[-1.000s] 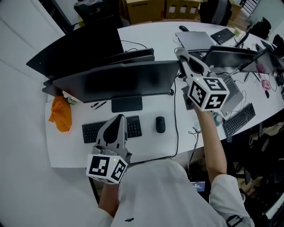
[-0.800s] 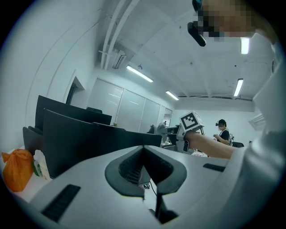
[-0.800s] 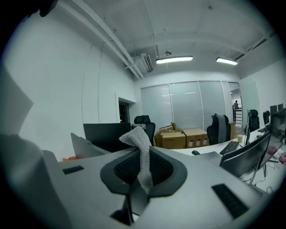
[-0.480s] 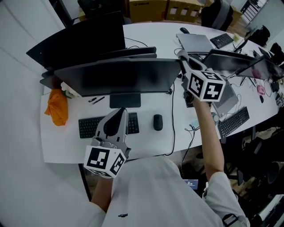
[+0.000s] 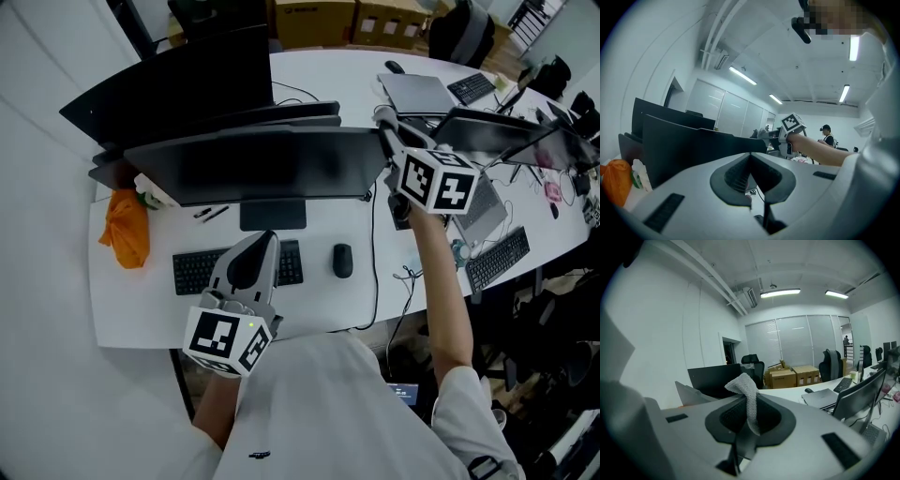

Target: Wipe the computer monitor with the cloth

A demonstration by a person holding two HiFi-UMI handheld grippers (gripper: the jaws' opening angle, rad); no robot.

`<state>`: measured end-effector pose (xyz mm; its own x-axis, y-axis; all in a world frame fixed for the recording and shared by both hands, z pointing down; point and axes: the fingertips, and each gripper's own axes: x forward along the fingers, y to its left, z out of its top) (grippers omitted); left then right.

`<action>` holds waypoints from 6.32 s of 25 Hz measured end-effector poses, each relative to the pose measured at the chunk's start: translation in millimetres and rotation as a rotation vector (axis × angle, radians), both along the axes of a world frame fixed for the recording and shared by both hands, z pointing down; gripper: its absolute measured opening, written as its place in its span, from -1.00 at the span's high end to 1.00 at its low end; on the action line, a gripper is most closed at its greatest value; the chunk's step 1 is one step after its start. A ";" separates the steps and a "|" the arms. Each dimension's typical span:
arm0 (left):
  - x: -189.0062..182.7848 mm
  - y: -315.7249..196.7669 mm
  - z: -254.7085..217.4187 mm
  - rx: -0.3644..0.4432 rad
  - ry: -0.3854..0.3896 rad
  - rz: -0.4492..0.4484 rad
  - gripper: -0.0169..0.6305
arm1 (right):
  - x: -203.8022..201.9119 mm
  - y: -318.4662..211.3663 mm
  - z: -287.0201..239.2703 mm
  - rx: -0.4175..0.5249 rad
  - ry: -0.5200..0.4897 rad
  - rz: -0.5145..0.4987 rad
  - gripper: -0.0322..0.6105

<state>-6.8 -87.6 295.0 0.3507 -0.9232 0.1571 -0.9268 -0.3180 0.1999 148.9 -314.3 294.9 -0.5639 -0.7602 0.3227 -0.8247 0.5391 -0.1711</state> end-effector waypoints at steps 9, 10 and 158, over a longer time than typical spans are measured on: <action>-25.1 2.2 1.9 0.000 0.012 -0.009 0.89 | -44.8 12.9 -0.3 -0.021 -0.028 -0.048 0.78; -28.1 2.8 2.3 0.000 0.014 -0.011 0.89 | -50.3 14.2 -0.6 -0.022 -0.030 -0.053 0.78; -313.0 125.9 110.9 -0.218 0.129 -0.476 0.89 | -488.2 118.6 247.2 -0.678 -0.997 0.112 0.79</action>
<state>-319.8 38.3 405.8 -0.0697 -0.9357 0.3458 -0.9218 0.1929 0.3363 -339.2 -195.7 542.1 -0.7341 -0.6653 0.1358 -0.2061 0.0277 -0.9781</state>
